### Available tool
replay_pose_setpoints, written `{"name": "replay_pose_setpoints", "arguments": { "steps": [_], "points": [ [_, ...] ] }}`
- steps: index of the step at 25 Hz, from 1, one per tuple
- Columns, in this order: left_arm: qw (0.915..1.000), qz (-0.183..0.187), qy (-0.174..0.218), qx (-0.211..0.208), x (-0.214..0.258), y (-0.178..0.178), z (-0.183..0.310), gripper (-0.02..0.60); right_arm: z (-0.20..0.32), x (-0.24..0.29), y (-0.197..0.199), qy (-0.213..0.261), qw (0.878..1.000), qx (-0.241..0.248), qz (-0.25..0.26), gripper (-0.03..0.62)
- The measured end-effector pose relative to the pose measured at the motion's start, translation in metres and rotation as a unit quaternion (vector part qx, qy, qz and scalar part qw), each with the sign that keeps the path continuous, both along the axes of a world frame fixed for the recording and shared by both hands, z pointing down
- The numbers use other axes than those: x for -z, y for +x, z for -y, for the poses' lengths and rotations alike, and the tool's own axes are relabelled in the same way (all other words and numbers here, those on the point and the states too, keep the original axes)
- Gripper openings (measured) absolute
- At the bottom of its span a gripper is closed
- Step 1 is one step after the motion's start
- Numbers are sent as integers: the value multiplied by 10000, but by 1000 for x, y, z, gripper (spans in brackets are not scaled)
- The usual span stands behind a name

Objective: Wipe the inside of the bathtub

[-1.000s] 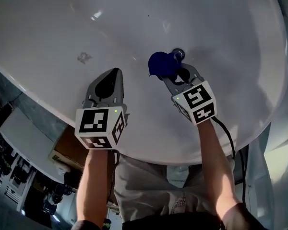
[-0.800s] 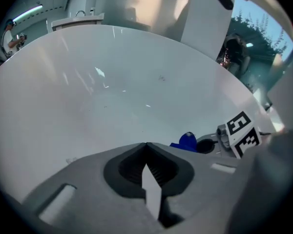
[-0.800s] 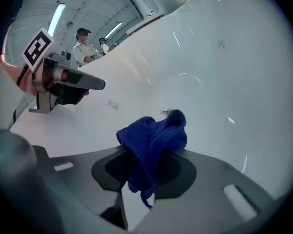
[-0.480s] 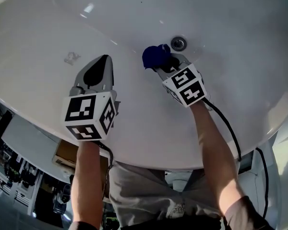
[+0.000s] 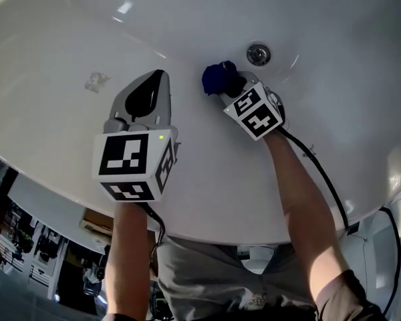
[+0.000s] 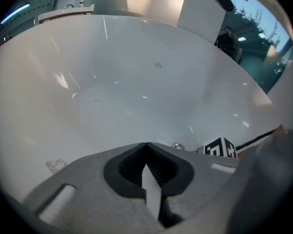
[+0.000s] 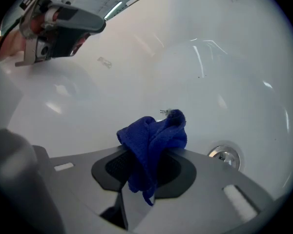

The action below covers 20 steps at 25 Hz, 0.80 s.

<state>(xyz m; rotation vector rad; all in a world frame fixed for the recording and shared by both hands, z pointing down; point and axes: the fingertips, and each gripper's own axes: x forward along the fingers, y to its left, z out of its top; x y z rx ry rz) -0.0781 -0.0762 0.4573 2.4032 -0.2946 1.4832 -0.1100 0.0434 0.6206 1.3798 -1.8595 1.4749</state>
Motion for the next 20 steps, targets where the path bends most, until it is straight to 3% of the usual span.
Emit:
{"name": "replay_pose_setpoints", "arguments": {
  "steps": [11, 20],
  "points": [
    [9998, 11, -77, 207, -8, -1, 5, 5, 7, -33, -25, -124, 9994, 319, 55, 109],
    [9993, -18, -164, 347, -9, -1, 4, 5, 3, -42, -43, -214, 9980, 381, 457, 98]
  ]
}}
